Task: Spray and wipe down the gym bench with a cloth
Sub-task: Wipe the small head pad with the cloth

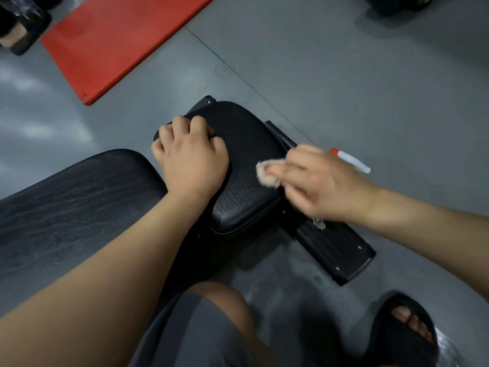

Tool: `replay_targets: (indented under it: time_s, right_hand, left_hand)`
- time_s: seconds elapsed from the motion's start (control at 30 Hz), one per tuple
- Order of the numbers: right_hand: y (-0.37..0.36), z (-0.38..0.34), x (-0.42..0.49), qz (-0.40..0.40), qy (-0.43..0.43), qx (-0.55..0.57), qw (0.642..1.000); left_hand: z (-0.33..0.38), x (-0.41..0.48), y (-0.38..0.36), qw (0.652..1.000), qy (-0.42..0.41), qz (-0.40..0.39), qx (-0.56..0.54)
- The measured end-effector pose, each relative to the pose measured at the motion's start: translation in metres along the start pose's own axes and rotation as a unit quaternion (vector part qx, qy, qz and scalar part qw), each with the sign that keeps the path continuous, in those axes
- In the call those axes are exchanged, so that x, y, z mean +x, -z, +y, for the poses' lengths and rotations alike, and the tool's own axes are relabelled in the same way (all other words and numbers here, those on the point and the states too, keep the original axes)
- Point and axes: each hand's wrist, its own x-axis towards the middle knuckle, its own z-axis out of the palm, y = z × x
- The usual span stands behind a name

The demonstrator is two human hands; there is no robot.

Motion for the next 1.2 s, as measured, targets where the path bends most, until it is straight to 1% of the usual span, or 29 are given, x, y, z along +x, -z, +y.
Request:
replay_targets:
  time_s: [0.1, 0.17, 0.23, 0.33, 0.4, 0.5, 0.57, 0.63, 0.77, 0.9, 1.03, 1.2]
  right_hand:
    - [-0.004, -0.023, 0.002, -0.042, 0.077, 0.026, 0.996]
    - [0.000, -0.010, 0.012, -0.054, 0.087, 0.010, 0.995]
    - [0.001, 0.011, 0.025, -0.034, 0.055, -0.012, 0.998]
    - [0.002, 0.029, 0.047, -0.012, -0.031, -0.028, 0.999]
    - [-0.001, 0.023, 0.049, -0.018, -0.043, -0.032, 0.998]
    - [0.000, 0.000, 0.030, -0.051, 0.024, 0.014, 0.998]
    - [0.001, -0.002, 0.026, -0.064, 0.067, 0.038, 0.995]
    - [-0.004, 0.013, 0.038, -0.059, 0.074, 0.039, 0.995]
    - [-0.020, 0.042, 0.071, -0.015, 0.027, 0.019, 0.999]
    - [-0.030, 0.061, 0.100, -0.009, 0.018, 0.028, 0.999]
    - [-0.034, 0.072, 0.137, -0.024, -0.001, 0.055, 0.998]
    - [-0.034, 0.078, 0.176, -0.085, -0.086, 0.124, 0.985]
  left_hand:
    - [0.000, 0.000, -0.001, 1.000, -0.006, 0.002, 0.012]
    - [0.000, 0.000, 0.000, 1.000, -0.006, 0.004, 0.009]
    - [0.000, 0.000, 0.000, 1.000, -0.008, 0.006, 0.011]
    - [0.000, 0.000, -0.001, 1.000, -0.008, 0.003, 0.015]
    - [0.000, -0.001, -0.001, 1.000, -0.009, 0.004, 0.016]
    - [-0.001, -0.001, -0.002, 1.000, -0.015, 0.007, 0.019]
    - [-0.001, 0.000, -0.003, 0.999, -0.015, 0.013, 0.025]
    - [-0.003, 0.001, -0.004, 0.999, -0.011, 0.014, 0.027]
    - [-0.002, 0.000, -0.005, 1.000, -0.007, 0.016, 0.024]
    - [-0.001, 0.000, -0.006, 0.999, -0.009, 0.031, 0.021]
    - [-0.002, 0.002, -0.007, 0.999, -0.003, 0.038, 0.025]
    - [-0.003, 0.002, -0.007, 0.999, -0.001, 0.038, 0.032]
